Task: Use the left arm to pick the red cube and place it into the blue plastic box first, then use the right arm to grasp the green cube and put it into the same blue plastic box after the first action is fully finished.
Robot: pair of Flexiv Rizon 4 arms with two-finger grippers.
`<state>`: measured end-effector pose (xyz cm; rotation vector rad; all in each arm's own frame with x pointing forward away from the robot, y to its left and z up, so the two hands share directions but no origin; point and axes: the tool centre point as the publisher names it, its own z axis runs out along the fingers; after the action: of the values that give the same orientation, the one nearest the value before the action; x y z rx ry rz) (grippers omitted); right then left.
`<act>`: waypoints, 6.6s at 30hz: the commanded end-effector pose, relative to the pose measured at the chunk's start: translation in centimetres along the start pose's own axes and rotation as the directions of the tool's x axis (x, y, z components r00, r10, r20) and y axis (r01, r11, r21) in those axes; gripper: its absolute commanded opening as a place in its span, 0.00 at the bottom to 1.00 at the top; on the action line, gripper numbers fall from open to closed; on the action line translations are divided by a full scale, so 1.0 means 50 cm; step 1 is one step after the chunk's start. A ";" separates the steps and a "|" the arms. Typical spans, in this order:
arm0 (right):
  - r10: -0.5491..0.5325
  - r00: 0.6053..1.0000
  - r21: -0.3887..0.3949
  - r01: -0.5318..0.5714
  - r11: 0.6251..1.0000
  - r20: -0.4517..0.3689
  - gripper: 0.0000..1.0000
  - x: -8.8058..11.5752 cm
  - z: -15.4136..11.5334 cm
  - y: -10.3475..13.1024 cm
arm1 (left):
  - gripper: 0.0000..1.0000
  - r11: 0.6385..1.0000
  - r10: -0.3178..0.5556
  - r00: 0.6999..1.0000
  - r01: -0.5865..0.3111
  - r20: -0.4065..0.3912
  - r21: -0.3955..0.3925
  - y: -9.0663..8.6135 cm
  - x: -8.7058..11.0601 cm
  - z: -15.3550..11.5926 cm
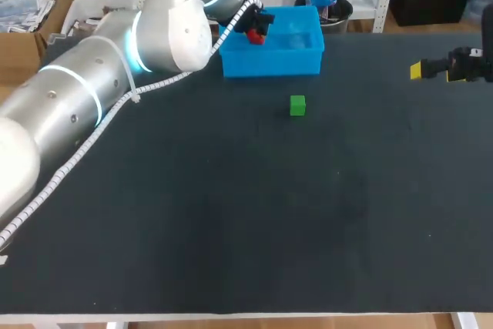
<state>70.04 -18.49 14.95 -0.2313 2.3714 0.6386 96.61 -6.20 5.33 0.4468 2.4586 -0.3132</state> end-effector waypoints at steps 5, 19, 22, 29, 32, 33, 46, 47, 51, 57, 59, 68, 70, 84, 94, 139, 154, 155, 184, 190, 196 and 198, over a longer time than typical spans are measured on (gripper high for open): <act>-0.001 1.000 0.001 0.001 1.000 0.000 1.00 0.000 0.000 0.000 | 0.01 1.000 -0.007 1.000 0.006 -0.023 -0.018 0.003 -0.002 0.012; -0.001 1.000 0.001 0.001 1.000 0.000 1.00 0.000 0.000 0.000 | 1.00 1.000 -0.001 1.000 0.000 -0.022 -0.028 0.004 -0.002 -0.014; -0.001 1.000 0.001 0.001 1.000 0.000 1.00 0.000 0.000 0.000 | 1.00 0.999 0.014 1.000 -0.014 -0.017 -0.039 -0.003 -0.008 -0.030; -0.001 1.000 0.001 0.001 1.000 0.000 1.00 0.000 0.000 0.000 | 1.00 0.998 0.033 0.999 -0.033 0.000 -0.059 -0.012 -0.016 -0.087; -0.001 1.000 0.001 0.001 1.000 0.000 1.00 0.000 0.000 0.000 | 1.00 0.998 0.030 0.999 -0.030 0.009 -0.061 -0.011 -0.015 -0.120; -0.001 1.000 0.001 0.001 1.000 0.000 1.00 0.000 0.000 0.000 | 1.00 0.998 0.033 0.999 -0.032 0.012 -0.063 -0.011 -0.013 -0.134; -0.001 1.000 0.001 0.001 1.000 0.000 1.00 0.000 0.000 0.000 | 1.00 0.999 0.016 0.998 -0.013 0.067 -0.039 0.029 0.104 -0.327; -0.001 1.000 0.001 0.001 1.000 0.000 1.00 0.000 0.000 0.000 | 1.00 0.999 0.013 0.997 -0.011 0.070 -0.038 0.031 0.118 -0.343; -0.001 1.000 0.001 0.001 1.000 0.000 1.00 0.000 0.000 0.000 | 1.00 1.000 0.008 0.997 -0.005 0.074 -0.031 0.032 0.174 -0.397; -0.001 1.000 0.001 0.001 1.000 0.000 1.00 0.000 0.000 0.000 | 1.00 1.000 -0.003 0.995 0.006 0.098 -0.021 0.026 0.252 -0.470; -0.001 1.000 0.001 0.001 1.000 0.000 1.00 0.000 0.000 0.000 | 1.00 1.000 -0.006 0.995 0.007 0.100 -0.014 0.021 0.278 -0.487; -0.001 1.000 0.001 0.001 1.000 0.000 1.00 0.000 0.000 0.000 | 1.00 0.999 -0.033 0.996 0.032 0.081 0.010 0.007 0.378 -0.527; -0.001 1.000 0.001 0.001 1.000 0.000 1.00 0.000 0.000 0.000 | 1.00 0.999 -0.034 0.997 0.033 0.075 0.013 0.010 0.389 -0.529; -0.001 1.000 0.001 0.001 1.000 0.000 1.00 0.000 0.000 0.000 | 1.00 0.997 -0.032 0.999 0.030 0.030 0.075 0.053 0.406 -0.536; -0.001 1.000 0.001 0.001 1.000 0.000 1.00 0.000 0.000 0.000 | 1.00 0.992 0.022 1.000 -0.019 -0.018 0.126 0.061 0.417 -0.533; -0.053 0.962 0.202 0.110 0.973 -0.268 1.00 -0.040 0.179 0.181 | 1.00 0.984 0.098 0.995 -0.093 -0.022 0.155 0.056 0.418 -0.531; -0.024 0.952 0.276 0.112 0.955 -0.304 1.00 -0.046 0.210 0.185 | 1.00 0.984 0.098 0.995 -0.093 -0.022 0.155 0.056 0.418 -0.531; -0.028 0.945 0.312 0.136 0.940 -0.326 1.00 -0.048 0.219 0.190 | 1.00 0.984 0.098 0.995 -0.093 -0.022 0.155 0.056 0.418 -0.531; 0.212 0.869 0.443 0.009 0.896 -0.447 1.00 -0.025 0.367 0.248 | 1.00 0.984 0.098 0.995 -0.093 -0.022 0.155 0.056 0.418 -0.531; 0.212 0.869 0.443 0.009 0.896 -0.447 1.00 -0.025 0.367 0.248 | 1.00 0.984 0.098 0.995 -0.093 -0.022 0.155 0.056 0.418 -0.531; 0.207 0.872 0.459 0.022 0.888 -0.443 1.00 -0.022 0.371 0.248 | 1.00 0.984 0.098 0.995 -0.093 -0.022 0.155 0.056 0.418 -0.531; 0.214 0.872 0.465 0.018 0.885 -0.440 1.00 -0.020 0.376 0.244 | 1.00 0.984 0.098 0.995 -0.093 -0.022 0.155 0.056 0.418 -0.531</act>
<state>77.49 1.21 8.21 -0.0629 2.9615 0.0454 67.79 9.90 13.13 0.6333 2.4452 -0.4533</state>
